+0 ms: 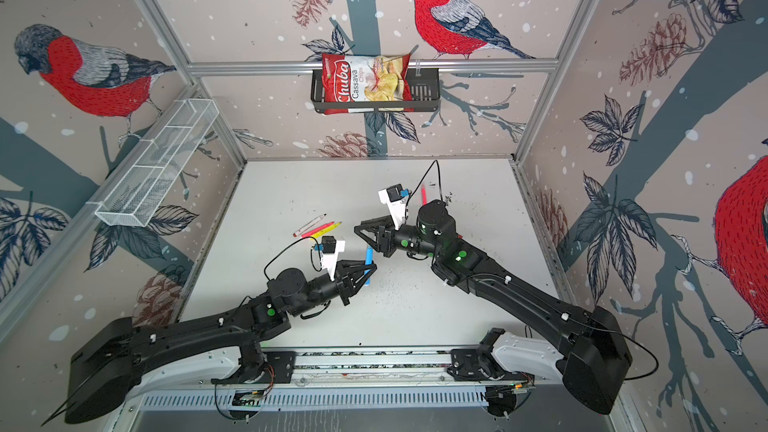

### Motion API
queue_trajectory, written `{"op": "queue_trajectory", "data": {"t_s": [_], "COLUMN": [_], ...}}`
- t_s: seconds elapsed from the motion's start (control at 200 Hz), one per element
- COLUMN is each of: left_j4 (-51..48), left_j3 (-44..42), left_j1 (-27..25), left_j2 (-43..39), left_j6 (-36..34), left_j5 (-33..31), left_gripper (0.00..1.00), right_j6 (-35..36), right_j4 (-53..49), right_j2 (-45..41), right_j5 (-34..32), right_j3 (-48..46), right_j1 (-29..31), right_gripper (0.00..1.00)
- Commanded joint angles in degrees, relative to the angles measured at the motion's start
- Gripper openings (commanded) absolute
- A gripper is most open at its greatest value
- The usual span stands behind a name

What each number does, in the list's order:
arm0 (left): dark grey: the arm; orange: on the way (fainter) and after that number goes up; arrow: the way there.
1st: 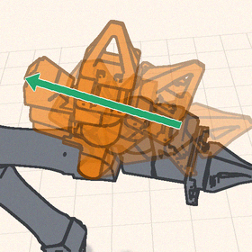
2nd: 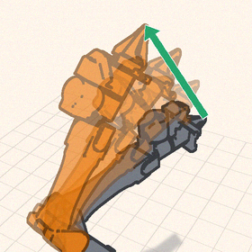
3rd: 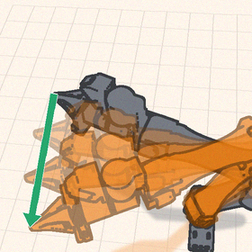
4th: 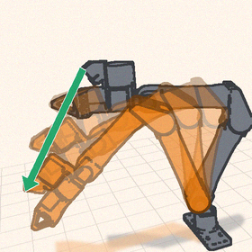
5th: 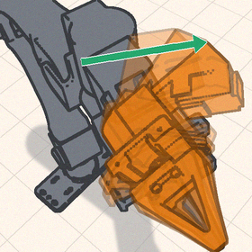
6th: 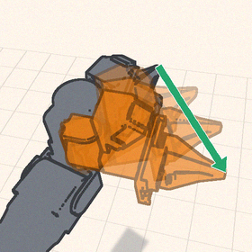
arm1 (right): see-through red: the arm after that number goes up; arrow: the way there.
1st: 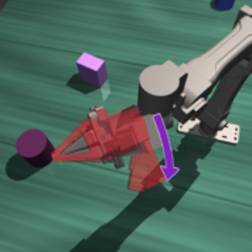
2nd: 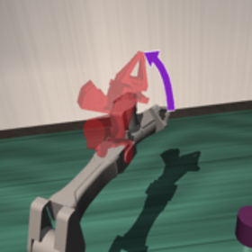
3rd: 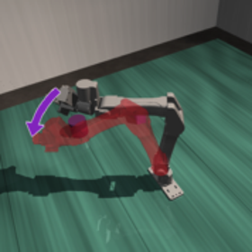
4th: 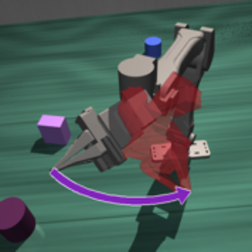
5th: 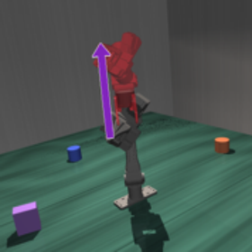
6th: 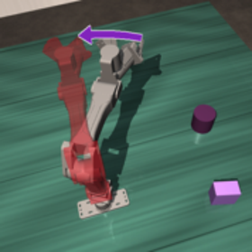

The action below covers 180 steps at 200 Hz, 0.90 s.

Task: Insert the pens into the pen caps
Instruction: 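Open the right gripper and draw it back from the capped marker, then bring the right gripper back over the cap and press it down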

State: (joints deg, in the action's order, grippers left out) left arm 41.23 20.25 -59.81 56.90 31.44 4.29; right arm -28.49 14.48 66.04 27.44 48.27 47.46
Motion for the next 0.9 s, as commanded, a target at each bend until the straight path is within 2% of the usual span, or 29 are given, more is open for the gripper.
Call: {"op": "queue_trajectory", "data": {"t_s": [0.0,0.225,0.485,0.895], "left_j4": [2.2,2.3,3.6,1.5], "left_j3": [0.5,0.3,-0.3,0.0], "left_j1": [0.0,0.0,0.5,3.2], "left_j2": [0.0,-0.6,-2.8,-4.9], "left_j6": [-0.9,-0.8,0.2,0.8], "left_j5": [0.4,-0.1,-0.4,-0.5], "left_gripper": [0.03,0.02,0.02,0.02], "right_j6": [0.3,-0.3,-4.2,-6.8], "right_j4": [0.9,1.9,8.1,11.6], "right_j2": [-0.1,-0.3,1.0,7.0], "right_j5": [1.0,1.8,0.4,-3.5], "right_j3": [-0.5,-2.5,-9.2,-12.8], "right_j1": [0.2,0.5,4.0,12.7], "right_gripper": [0.29,0.02,0.01,0.0]}}
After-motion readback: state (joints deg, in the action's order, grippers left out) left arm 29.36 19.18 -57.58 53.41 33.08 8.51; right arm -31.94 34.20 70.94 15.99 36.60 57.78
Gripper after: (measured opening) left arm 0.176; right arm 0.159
